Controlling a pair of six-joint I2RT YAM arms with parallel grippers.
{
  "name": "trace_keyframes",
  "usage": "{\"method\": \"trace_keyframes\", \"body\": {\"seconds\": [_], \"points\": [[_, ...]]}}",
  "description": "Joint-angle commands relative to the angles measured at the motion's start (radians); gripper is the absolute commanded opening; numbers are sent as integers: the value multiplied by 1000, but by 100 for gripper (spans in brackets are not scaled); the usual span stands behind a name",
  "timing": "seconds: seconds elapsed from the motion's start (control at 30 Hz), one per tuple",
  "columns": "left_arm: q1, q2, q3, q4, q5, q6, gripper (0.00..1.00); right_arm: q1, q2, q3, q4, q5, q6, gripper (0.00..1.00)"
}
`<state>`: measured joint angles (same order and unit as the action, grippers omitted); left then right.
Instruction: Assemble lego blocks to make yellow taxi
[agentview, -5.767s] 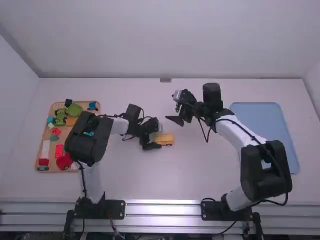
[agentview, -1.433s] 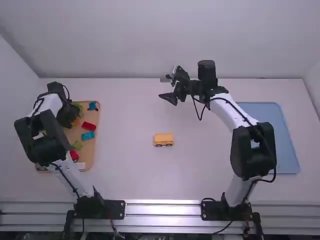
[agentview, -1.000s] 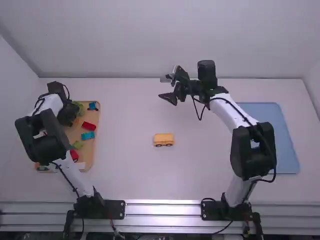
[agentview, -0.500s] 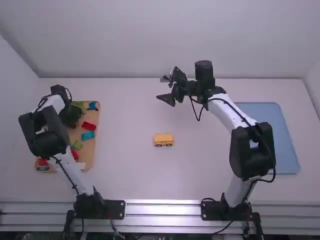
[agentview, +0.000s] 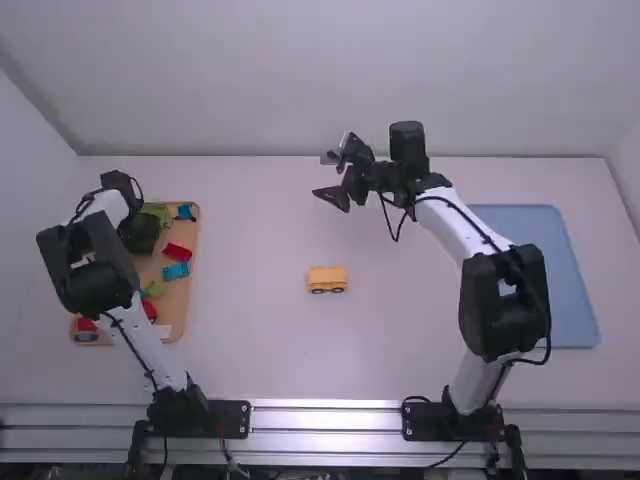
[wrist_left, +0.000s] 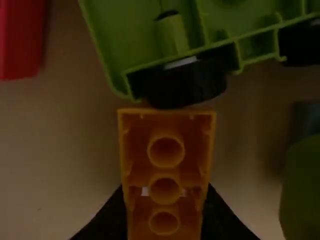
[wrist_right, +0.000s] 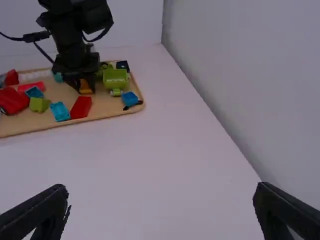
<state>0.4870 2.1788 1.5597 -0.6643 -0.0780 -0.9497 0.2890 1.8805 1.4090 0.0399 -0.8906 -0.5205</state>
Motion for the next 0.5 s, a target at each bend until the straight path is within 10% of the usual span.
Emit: {"method": "trace_keyframes", "body": {"seconds": [0.0, 0.47], "points": [[3, 15, 22, 3, 24, 16, 22, 5, 7, 3, -1, 2, 26, 99], [-48, -405, -63, -110, -33, 202, 20, 21, 7, 3, 12, -7, 134, 99]]}}
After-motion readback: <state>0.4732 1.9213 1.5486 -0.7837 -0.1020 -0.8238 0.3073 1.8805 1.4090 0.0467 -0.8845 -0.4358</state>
